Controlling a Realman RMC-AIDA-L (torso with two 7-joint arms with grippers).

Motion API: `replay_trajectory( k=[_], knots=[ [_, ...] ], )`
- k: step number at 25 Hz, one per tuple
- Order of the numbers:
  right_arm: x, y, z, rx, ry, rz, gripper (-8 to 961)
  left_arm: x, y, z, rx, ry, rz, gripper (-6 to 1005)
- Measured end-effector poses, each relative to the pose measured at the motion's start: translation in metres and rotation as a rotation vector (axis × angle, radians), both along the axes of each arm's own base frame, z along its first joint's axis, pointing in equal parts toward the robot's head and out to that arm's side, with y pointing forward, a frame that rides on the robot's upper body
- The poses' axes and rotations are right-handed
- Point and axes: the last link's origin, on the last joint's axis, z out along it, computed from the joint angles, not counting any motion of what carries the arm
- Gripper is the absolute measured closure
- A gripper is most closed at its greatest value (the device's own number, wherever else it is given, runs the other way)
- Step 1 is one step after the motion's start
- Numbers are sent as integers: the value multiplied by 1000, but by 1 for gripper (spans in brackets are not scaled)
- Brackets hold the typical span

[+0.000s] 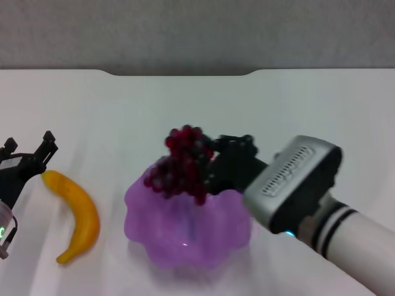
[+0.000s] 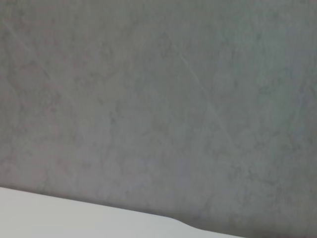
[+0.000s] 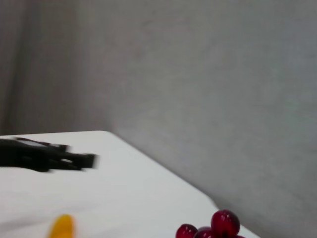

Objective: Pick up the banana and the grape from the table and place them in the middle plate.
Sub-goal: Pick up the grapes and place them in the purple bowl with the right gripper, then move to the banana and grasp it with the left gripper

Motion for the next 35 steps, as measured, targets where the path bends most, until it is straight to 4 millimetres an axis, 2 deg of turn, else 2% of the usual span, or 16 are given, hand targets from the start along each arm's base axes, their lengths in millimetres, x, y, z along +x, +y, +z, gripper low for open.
replay_trajectory(
  k=[3, 8, 18, 23, 29, 34, 35],
  knots=[
    [15, 1, 2, 35, -4, -27, 771, 1, 0, 0, 1, -2, -2, 107],
    [26, 5, 0, 42, -12, -52, 770, 2, 1, 0, 2, -4, -9, 108],
    [31, 8, -4, 60, -20, -34, 766, 4, 1, -1, 1, -7, -13, 107],
    [38, 8, -2, 116, -11, -2, 580, 6, 3, -1, -1, -7, -22, 107],
    [44, 14, 2, 130, 80, -37, 341, 12, 8, 0, 4, -4, -44, 108],
    [45, 20, 7, 139, 93, -44, 102, 21, 13, 1, 7, 2, -84, 108],
    [46, 21, 9, 147, 94, -42, 103, 21, 13, 1, 7, 2, -84, 107]
  ],
)
